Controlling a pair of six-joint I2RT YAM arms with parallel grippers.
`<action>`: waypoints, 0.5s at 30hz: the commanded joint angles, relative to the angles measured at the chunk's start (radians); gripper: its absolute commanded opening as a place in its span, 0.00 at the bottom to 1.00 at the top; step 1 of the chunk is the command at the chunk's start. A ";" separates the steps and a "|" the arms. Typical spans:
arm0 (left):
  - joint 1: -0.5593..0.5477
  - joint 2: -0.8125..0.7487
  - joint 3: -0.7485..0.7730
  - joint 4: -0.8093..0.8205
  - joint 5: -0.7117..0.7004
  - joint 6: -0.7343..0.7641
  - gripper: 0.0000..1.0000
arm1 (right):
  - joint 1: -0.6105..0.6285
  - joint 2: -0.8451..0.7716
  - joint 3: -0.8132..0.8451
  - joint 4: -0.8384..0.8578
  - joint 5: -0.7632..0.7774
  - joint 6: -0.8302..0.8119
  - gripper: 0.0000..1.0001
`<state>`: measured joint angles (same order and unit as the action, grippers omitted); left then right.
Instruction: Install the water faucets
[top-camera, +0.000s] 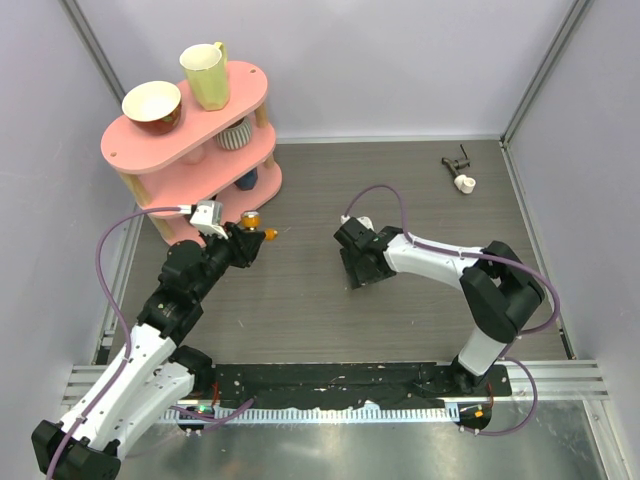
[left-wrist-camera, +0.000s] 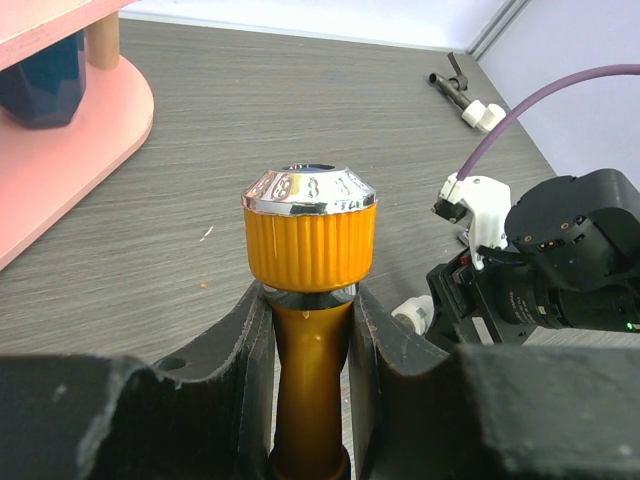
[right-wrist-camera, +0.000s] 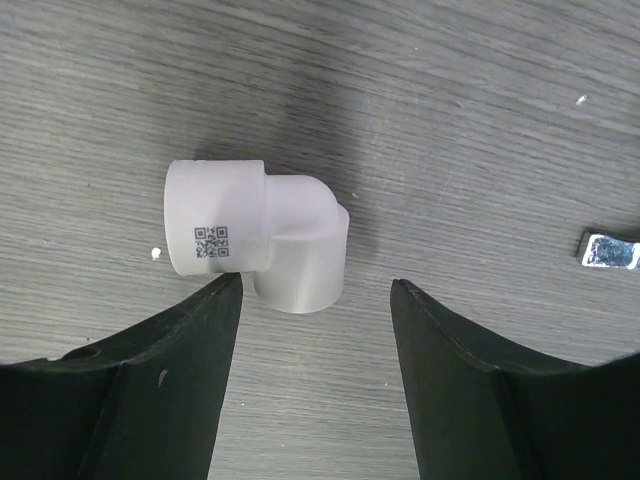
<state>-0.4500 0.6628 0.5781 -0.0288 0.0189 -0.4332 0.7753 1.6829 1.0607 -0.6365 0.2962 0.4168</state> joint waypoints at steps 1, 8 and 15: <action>-0.004 -0.012 0.029 0.033 -0.010 0.016 0.00 | -0.007 0.006 0.001 0.056 -0.049 -0.087 0.66; -0.004 -0.015 0.031 0.032 -0.010 0.014 0.00 | -0.008 0.024 -0.056 0.146 -0.017 -0.084 0.60; -0.004 -0.012 0.028 0.033 -0.011 0.016 0.00 | -0.008 0.038 -0.113 0.208 0.003 -0.073 0.55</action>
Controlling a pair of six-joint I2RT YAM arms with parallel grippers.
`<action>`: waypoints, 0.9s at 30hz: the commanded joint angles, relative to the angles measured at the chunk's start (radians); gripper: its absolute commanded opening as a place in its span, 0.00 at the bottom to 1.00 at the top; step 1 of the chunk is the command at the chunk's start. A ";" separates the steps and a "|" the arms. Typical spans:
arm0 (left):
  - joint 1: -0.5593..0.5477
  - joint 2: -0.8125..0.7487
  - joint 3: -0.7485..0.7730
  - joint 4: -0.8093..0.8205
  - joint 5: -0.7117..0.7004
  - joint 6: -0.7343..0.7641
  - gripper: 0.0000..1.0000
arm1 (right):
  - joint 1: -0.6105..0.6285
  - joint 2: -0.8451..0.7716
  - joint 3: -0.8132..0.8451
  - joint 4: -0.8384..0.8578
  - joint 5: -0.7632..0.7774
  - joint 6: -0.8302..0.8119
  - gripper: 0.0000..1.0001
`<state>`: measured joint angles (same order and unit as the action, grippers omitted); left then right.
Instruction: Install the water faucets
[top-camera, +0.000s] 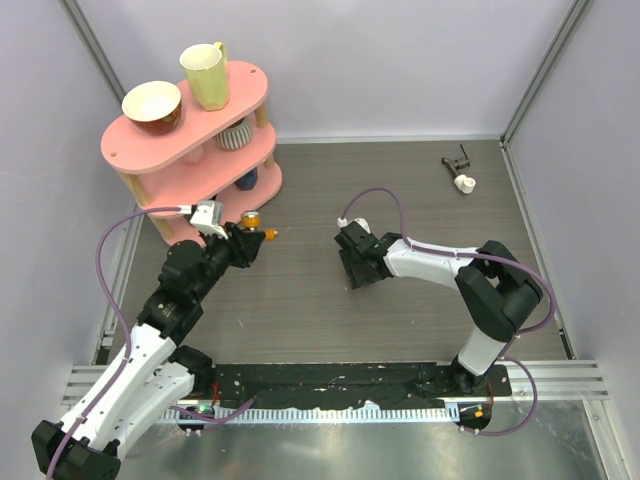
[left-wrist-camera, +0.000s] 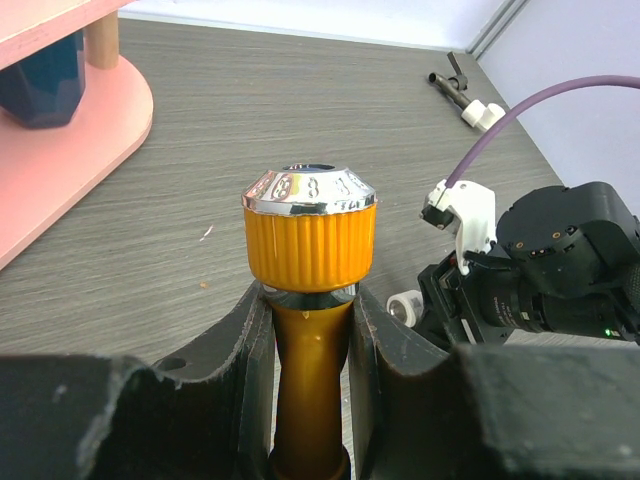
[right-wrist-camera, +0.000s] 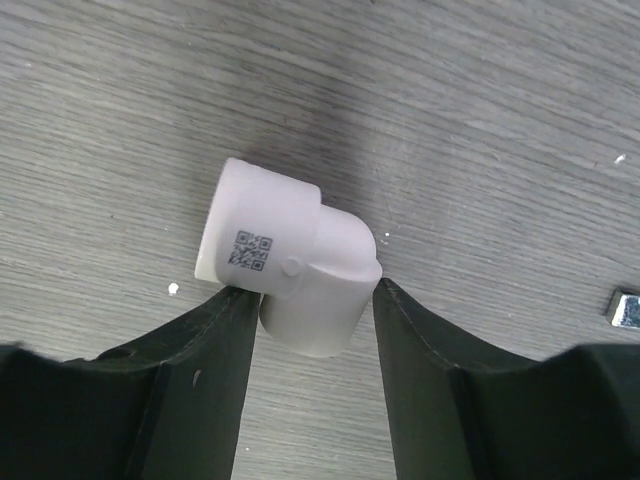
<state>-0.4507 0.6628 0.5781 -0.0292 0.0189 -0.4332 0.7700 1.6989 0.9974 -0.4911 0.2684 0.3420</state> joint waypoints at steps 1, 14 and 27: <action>-0.003 -0.014 0.028 0.034 -0.010 0.016 0.00 | -0.003 0.022 -0.052 0.072 0.034 0.003 0.53; -0.022 0.020 -0.004 0.152 0.067 -0.114 0.00 | -0.001 -0.085 -0.002 0.054 0.121 0.014 0.01; -0.026 0.256 -0.060 0.739 0.194 -0.536 0.00 | -0.001 -0.332 0.216 -0.058 0.209 -0.066 0.01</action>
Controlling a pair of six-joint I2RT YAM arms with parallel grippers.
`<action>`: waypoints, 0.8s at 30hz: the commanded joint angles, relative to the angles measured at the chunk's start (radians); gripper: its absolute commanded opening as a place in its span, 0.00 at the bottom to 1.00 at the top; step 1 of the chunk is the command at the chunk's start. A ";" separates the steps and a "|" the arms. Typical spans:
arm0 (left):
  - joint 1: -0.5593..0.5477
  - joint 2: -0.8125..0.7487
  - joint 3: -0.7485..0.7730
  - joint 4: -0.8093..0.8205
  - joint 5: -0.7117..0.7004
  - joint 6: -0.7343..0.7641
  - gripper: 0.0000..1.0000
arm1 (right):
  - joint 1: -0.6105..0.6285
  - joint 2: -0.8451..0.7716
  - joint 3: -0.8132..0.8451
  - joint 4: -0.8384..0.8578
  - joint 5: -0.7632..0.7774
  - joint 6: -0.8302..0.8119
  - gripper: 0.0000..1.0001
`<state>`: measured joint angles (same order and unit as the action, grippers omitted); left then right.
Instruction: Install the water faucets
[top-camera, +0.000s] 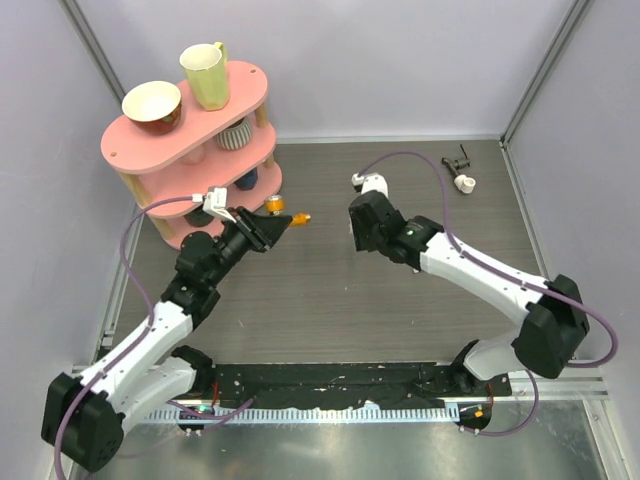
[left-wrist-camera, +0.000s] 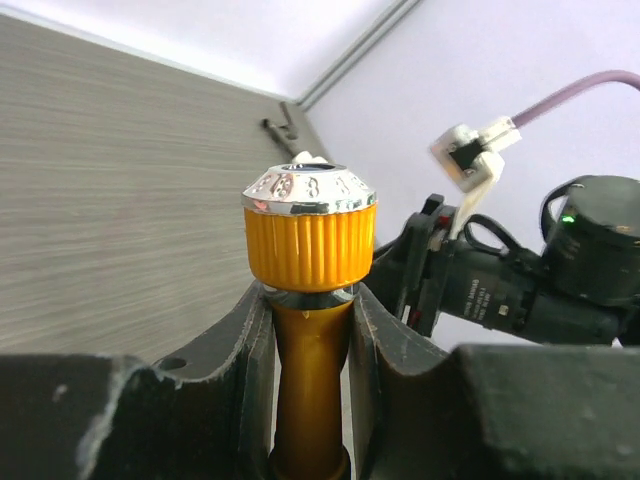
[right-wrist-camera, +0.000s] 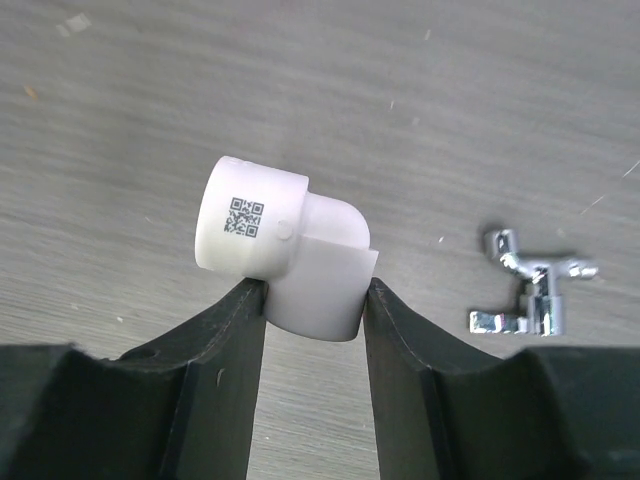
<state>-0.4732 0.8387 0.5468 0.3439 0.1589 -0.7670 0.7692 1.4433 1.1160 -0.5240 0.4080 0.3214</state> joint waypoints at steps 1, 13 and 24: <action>-0.004 0.130 -0.036 0.424 0.056 -0.265 0.00 | -0.002 -0.093 0.110 -0.025 0.072 -0.057 0.01; -0.004 0.399 0.027 0.863 0.123 -0.534 0.00 | -0.004 -0.130 0.257 -0.025 0.000 -0.090 0.01; -0.011 0.439 0.088 0.779 0.163 -0.523 0.00 | -0.002 -0.126 0.327 -0.070 -0.017 -0.148 0.01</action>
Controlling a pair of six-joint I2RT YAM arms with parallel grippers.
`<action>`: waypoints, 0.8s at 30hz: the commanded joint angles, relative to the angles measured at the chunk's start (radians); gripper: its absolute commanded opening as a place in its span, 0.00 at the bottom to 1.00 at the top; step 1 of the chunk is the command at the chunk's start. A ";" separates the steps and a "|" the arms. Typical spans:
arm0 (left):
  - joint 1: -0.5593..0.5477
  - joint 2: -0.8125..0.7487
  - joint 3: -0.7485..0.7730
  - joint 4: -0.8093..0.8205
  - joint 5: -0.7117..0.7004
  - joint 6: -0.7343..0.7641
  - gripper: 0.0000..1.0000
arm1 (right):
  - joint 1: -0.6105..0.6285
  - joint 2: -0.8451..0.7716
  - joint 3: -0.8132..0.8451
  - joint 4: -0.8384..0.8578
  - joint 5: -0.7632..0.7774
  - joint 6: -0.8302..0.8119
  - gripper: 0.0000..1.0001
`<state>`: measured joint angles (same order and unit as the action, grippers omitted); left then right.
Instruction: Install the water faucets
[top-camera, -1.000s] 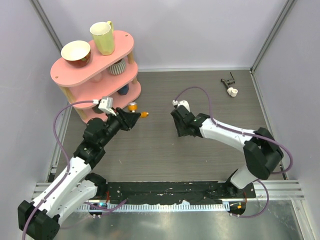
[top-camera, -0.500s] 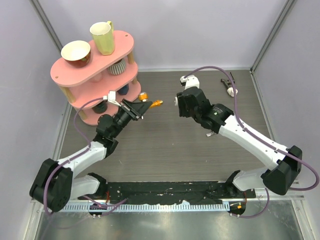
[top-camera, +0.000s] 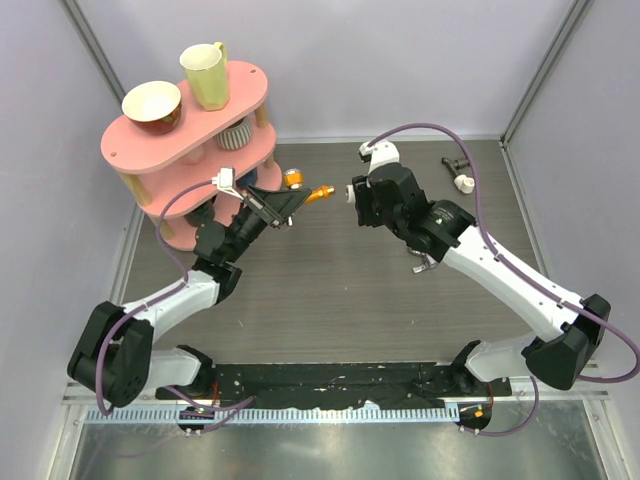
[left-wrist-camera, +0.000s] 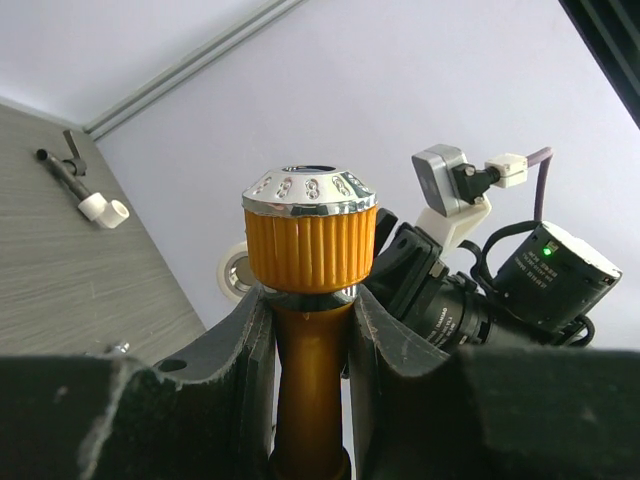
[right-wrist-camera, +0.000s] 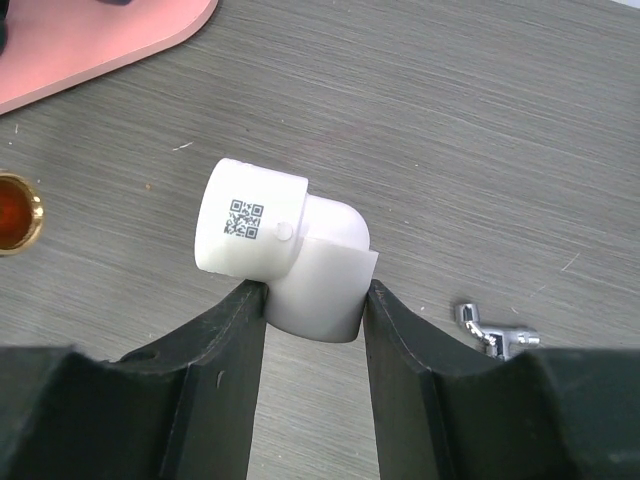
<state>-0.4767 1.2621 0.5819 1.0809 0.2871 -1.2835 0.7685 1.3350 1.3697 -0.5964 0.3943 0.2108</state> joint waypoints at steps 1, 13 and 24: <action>-0.008 0.020 0.062 0.033 0.041 -0.005 0.00 | 0.000 -0.017 0.080 0.000 -0.002 -0.040 0.01; -0.030 0.089 0.118 -0.010 0.067 -0.010 0.00 | -0.001 -0.003 0.147 -0.062 -0.012 -0.085 0.01; -0.030 0.100 0.142 -0.052 0.073 0.000 0.00 | 0.011 0.009 0.187 -0.117 0.005 -0.108 0.01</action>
<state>-0.5030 1.3663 0.6800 1.0019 0.3454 -1.2839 0.7712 1.3533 1.5021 -0.7345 0.3832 0.1188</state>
